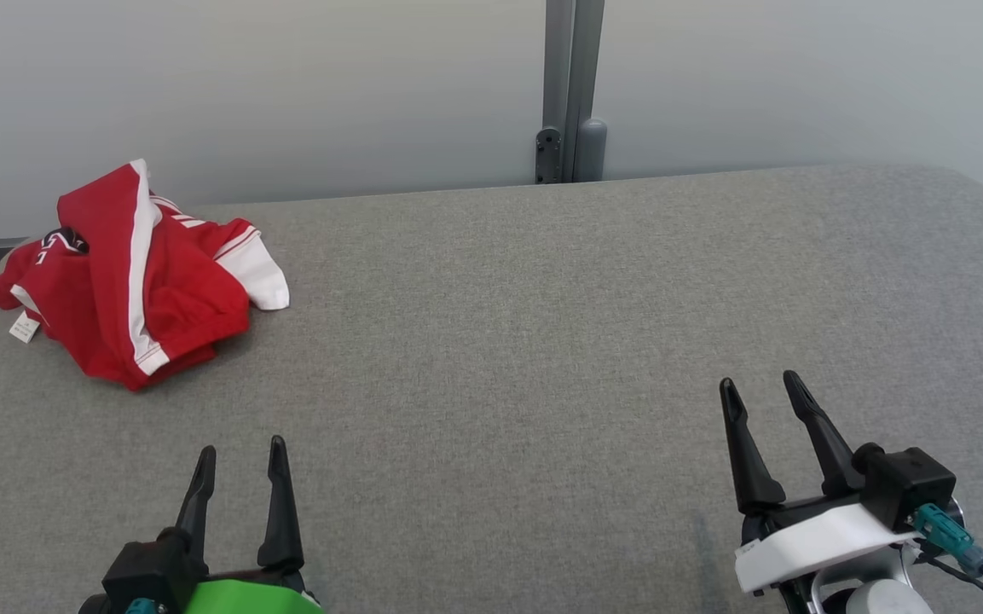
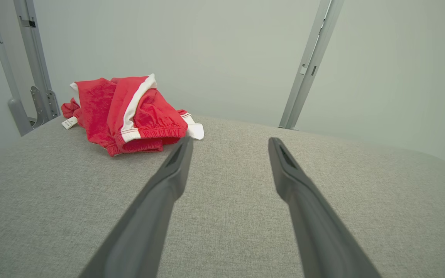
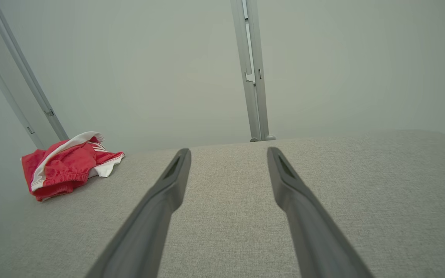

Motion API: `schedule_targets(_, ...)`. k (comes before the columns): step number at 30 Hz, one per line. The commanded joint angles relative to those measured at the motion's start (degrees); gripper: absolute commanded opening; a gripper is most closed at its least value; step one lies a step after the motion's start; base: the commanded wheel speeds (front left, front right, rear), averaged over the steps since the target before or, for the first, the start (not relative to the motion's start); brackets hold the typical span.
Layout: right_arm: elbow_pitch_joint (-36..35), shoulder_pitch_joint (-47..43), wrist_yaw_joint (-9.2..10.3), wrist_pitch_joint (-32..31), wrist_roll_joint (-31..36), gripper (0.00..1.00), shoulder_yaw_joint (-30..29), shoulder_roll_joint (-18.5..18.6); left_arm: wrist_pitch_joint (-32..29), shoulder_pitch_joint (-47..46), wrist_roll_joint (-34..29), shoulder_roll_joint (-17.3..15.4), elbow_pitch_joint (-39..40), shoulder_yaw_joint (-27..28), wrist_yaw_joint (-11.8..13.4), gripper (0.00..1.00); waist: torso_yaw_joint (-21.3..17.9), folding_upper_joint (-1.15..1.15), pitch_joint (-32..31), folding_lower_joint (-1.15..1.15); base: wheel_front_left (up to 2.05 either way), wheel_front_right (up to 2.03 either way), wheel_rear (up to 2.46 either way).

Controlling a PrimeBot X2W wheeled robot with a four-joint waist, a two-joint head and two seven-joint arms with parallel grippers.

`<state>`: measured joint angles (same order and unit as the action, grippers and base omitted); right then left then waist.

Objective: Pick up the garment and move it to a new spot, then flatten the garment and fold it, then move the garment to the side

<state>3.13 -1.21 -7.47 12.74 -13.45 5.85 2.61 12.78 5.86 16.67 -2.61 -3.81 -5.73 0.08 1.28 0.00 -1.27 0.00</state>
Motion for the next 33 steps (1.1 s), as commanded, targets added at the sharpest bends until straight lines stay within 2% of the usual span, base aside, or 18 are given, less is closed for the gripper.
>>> schedule_targets(1,-0.6,-0.7,-0.03,0.7,1.4,1.00,0.1,0.3,0.6,0.7,-1.7,-0.4,0.4,-0.2,0.4,1.00,0.0,0.00,0.0,0.00,0.00,0.00,0.00)
schedule_targets(20,0.4,-0.9,-0.03,2.6,8.7,1.00,0.1,0.4,2.6,1.8,-7.4,-0.4,0.1,-0.7,0.6,1.00,0.1,0.00,0.0,0.00,0.00,0.00,0.00)
schedule_targets(33,0.8,-0.5,-0.03,2.5,8.1,1.00,0.0,0.4,2.4,1.5,-6.8,-0.4,-0.9,-0.8,0.7,1.00,0.1,0.00,0.1,0.00,0.00,0.00,0.00)
